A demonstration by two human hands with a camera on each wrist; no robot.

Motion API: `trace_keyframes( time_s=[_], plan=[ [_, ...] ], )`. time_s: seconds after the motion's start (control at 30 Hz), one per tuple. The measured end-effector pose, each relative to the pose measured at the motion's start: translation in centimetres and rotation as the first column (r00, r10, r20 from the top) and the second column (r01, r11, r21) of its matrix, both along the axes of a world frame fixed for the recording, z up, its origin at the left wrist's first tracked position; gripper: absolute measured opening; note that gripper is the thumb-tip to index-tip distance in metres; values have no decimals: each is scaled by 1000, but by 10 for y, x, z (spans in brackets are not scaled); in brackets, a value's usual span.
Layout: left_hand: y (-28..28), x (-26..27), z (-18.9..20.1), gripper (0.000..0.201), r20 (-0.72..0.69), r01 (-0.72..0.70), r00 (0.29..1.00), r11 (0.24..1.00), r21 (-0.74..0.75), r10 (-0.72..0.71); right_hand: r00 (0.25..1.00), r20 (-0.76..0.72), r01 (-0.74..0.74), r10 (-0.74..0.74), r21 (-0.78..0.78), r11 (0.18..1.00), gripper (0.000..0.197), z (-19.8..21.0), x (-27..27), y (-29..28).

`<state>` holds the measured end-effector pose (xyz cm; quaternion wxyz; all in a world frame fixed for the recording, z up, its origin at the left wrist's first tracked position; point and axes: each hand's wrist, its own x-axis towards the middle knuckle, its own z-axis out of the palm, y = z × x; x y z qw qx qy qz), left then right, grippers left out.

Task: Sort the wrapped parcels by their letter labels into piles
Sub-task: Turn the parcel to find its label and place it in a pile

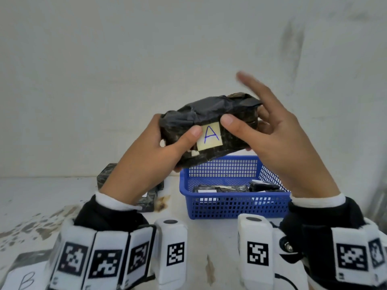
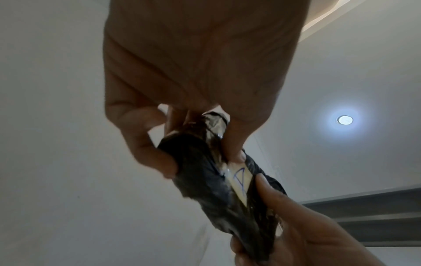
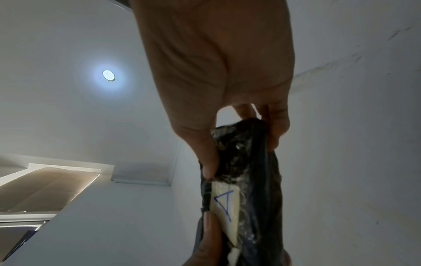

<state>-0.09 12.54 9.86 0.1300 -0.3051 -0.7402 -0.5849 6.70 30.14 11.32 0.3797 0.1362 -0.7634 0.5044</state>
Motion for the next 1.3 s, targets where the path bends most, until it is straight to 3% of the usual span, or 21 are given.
trace_keyframes(
  time_s=[0.07, 0.1, 0.2, 0.33, 0.47, 0.7, 1.0, 1.13, 1.23, 1.3],
  plan=[
    [0, -2, 0, 29, -39, 9, 999, 998, 68, -6, 999, 30, 35, -35, -13, 999, 75, -2, -3, 1],
    [1, -2, 0, 27, -58, 14, 998, 995, 100, -8, 997, 44, 58, -58, 0, 998, 73, -2, -4, -1],
    [2, -6, 0, 31, -65, 34, 998, 990, 139, -25, 992, 106, 66, -70, 46, 997, 53, -1, -3, -4],
    [5, -2, 2, 40, 63, 112, 991, 989, 95, -118, 994, 92, 58, -59, 7, 998, 41, -1, -3, -1],
    [6, 3, 8, 19, 99, 111, 985, 963, 246, -138, 995, 96, -7, 12, -51, 999, 26, -1, -6, 2],
    [3, 3, 9, 8, 89, 99, 988, 960, 261, -126, 992, 97, 81, -79, -16, 997, 11, 0, -5, -1],
    [6, 5, 5, 17, 9, 84, 996, 970, 229, -89, 992, 58, 108, -108, -1, 994, 24, -3, -7, -8],
    [5, 5, 4, 38, -1, 19, 1000, 982, 187, -19, 994, 35, 102, -103, 29, 994, 18, -4, -7, -9],
    [2, 4, 4, 40, -1, -18, 1000, 988, 150, 18, 995, 52, 84, -88, 78, 993, 21, -5, -6, -9],
    [0, 3, 4, 58, 25, -41, 999, 996, 77, 39, 994, 44, 96, -100, 85, 992, 26, -5, -6, -7]
  ],
)
